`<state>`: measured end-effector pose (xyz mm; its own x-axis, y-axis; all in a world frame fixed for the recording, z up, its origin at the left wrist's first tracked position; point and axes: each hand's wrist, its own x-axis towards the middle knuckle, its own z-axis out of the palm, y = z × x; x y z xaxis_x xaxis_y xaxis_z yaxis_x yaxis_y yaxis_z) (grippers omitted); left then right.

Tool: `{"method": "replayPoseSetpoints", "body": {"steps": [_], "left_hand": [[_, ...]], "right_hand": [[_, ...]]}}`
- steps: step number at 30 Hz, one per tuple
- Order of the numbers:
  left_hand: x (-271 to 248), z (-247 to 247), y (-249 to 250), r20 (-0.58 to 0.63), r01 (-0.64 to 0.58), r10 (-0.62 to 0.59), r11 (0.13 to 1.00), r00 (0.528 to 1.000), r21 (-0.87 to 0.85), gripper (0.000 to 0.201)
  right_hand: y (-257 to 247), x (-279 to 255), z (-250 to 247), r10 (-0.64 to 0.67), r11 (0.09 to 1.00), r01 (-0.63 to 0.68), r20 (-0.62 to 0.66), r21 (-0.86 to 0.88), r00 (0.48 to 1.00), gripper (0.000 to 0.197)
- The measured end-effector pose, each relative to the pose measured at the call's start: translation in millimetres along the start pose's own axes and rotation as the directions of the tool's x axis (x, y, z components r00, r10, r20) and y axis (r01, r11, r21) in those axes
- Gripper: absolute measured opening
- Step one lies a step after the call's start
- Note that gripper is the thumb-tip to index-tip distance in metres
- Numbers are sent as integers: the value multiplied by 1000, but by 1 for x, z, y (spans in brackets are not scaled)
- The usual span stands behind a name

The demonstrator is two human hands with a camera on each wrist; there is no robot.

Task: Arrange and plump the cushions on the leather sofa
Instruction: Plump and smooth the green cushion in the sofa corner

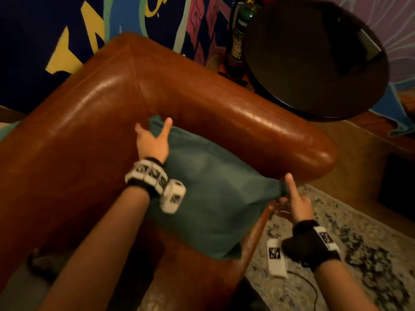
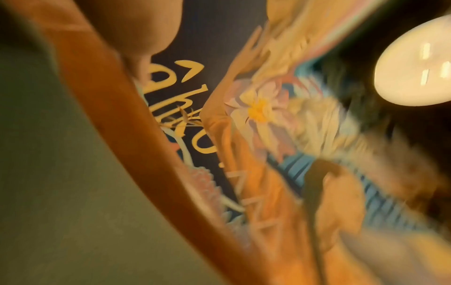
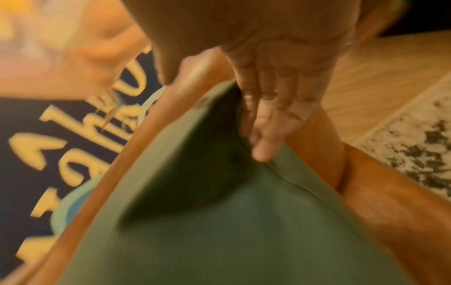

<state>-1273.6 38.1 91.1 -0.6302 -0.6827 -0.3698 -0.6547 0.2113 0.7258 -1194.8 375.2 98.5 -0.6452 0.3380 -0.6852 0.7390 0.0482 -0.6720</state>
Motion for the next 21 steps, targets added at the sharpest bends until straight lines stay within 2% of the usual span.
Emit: {"method": "replayPoseSetpoints", "body": {"steps": [2, 4, 6, 8, 10, 12, 13, 15, 16, 19, 21], "left_hand": [[27, -6, 18, 25, -23, 17, 969, 1000, 246, 71], [36, -12, 23, 41, -123, 116, 917, 992, 381, 51], [32, -25, 19, 56, -268, 267, 885, 962, 382, 35], [24, -43, 9, 32, -367, 379, 866, 925, 341, 24], [16, -61, 0, -3, -365, 380, 891, 925, 270, 12], [12, -71, -2, -12, -279, 290, 932, 957, 230, 10], [12, -72, -1, 22, -240, 243, 937, 970, 252, 12], [14, -70, 2, 144, -220, 179, 906, 973, 361, 17], [15, -69, 4, 208, -238, 165, 882, 964, 406, 21], [13, -65, 10, 343, -355, 200, 801, 918, 483, 31], [11, -66, 13, 311, -416, 288, 745, 906, 522, 32]], "right_hand": [[-9, 7, 6, 79, 996, -77, -35, 48, 996, 55], [-5, 14, 5, 65, 991, -61, -30, 121, 997, 36], [-1, 9, -3, 4, 980, -1, -15, 197, 1000, 33], [-1, -12, -18, -109, 988, 99, 81, 121, 991, 25], [4, -27, -29, -137, 989, 145, 164, -38, 977, 15], [10, -34, -32, 2, 992, 18, 148, -129, 989, 8], [12, -35, -33, 90, 981, -69, 109, -183, 990, 9], [15, -29, -35, 193, 938, -167, 58, -305, 979, 25], [15, -26, -34, 178, 924, -147, 56, -353, 982, 33], [19, -16, -31, -46, 825, 59, 37, -562, 998, 52], [17, -10, -35, -125, 739, 122, 44, -663, 991, 68]]}}
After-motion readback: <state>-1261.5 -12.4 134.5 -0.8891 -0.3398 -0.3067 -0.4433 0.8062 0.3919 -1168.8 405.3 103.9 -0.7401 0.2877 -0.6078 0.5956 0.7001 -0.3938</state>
